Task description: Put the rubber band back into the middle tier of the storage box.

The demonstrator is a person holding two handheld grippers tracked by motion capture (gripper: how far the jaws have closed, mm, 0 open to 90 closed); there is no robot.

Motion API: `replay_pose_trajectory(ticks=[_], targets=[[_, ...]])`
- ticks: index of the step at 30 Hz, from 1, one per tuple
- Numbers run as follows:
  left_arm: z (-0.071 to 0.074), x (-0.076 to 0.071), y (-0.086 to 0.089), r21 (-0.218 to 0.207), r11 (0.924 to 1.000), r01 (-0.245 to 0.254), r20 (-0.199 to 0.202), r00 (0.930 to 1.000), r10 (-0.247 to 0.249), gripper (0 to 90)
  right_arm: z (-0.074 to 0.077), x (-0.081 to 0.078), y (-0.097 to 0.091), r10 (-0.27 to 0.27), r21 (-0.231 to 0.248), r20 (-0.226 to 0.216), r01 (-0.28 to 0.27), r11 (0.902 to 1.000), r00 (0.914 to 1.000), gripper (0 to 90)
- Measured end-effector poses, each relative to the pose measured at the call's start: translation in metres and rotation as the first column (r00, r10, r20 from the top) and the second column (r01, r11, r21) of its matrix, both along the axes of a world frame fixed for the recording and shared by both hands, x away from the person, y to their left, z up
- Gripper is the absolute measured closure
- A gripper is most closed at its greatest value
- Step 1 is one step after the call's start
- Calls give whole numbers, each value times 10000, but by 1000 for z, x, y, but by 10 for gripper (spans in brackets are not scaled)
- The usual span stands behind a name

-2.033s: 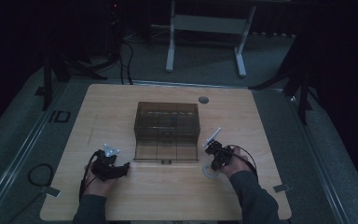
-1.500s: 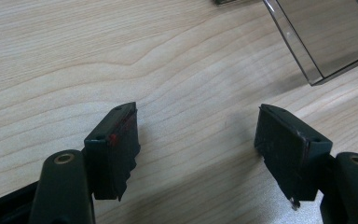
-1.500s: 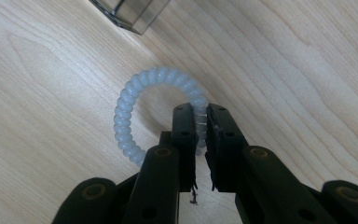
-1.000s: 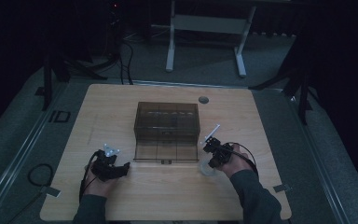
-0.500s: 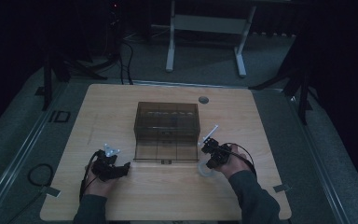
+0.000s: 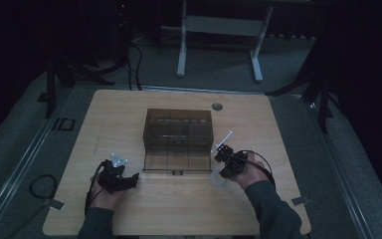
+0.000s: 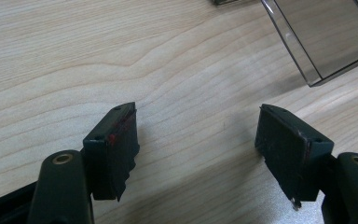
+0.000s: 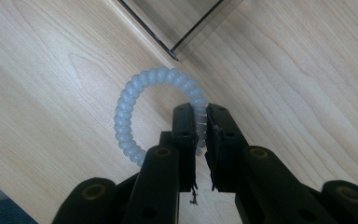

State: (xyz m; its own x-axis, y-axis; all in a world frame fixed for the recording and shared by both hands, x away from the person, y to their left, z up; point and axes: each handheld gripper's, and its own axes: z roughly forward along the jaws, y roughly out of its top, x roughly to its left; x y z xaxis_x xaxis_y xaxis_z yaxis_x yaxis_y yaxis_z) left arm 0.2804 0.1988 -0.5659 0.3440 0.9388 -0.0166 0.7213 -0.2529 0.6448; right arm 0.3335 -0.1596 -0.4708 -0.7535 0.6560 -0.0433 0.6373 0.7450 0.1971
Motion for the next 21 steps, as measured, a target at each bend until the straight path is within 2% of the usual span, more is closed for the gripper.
replay_pose_trajectory(ticks=[21], targets=[[0, 0, 0, 3, 10000, 9, -8, 10000, -9, 298, 24, 3, 12, 207, 51, 426, -209, 9998, 9989, 823]])
